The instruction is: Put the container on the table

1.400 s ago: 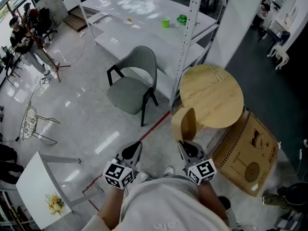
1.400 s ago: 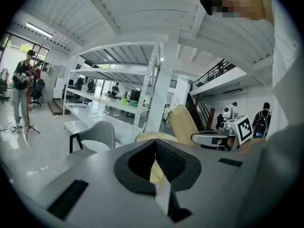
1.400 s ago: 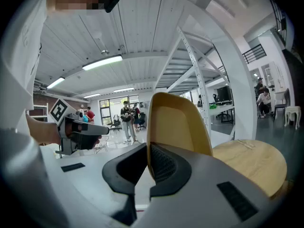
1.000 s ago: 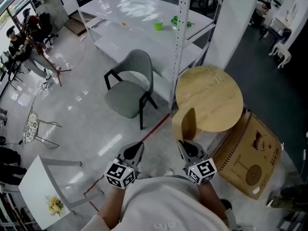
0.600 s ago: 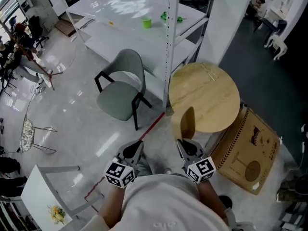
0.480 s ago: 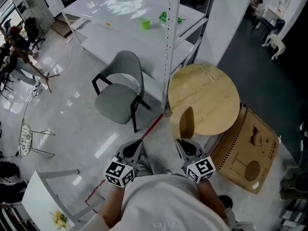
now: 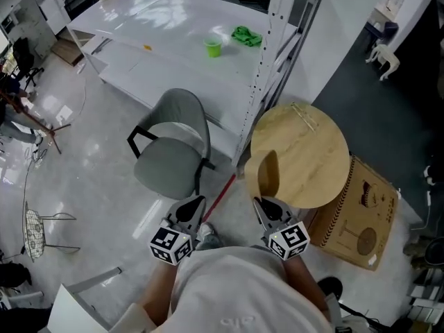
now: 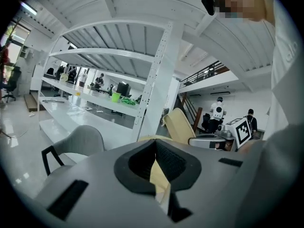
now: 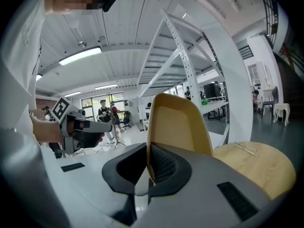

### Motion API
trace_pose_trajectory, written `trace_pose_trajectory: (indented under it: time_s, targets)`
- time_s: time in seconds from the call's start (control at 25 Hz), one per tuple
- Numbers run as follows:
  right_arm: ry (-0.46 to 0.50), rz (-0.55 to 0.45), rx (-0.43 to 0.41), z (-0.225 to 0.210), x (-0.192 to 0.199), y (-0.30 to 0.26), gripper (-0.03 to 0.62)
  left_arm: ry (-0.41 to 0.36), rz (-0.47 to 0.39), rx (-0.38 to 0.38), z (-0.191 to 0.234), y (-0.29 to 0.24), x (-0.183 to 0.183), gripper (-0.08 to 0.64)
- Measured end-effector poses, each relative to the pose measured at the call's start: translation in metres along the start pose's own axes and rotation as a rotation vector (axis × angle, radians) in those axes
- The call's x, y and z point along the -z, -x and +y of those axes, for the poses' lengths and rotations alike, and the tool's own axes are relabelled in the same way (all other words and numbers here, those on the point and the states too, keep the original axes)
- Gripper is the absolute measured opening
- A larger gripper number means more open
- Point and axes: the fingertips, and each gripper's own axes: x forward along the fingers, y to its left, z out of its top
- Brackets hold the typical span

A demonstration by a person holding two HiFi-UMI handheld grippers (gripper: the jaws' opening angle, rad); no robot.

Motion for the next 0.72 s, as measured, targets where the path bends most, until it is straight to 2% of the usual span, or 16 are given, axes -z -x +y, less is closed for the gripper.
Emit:
trace_pose_trajectory:
  time_s: [0.32, 0.72]
  targets:
    - [0.009, 0.015, 0.049, 0.013, -0.021, -0.074, 0.037, -0.007, 0.018, 0.063, 0.074, -0.004, -0.015, 0.017]
    - [-0.012, 0.095, 0.086, -0.004, -0.006, -0.096, 0.037, 0.009, 0.044, 0.093, 0.097, -0.025, -0.015, 0.017]
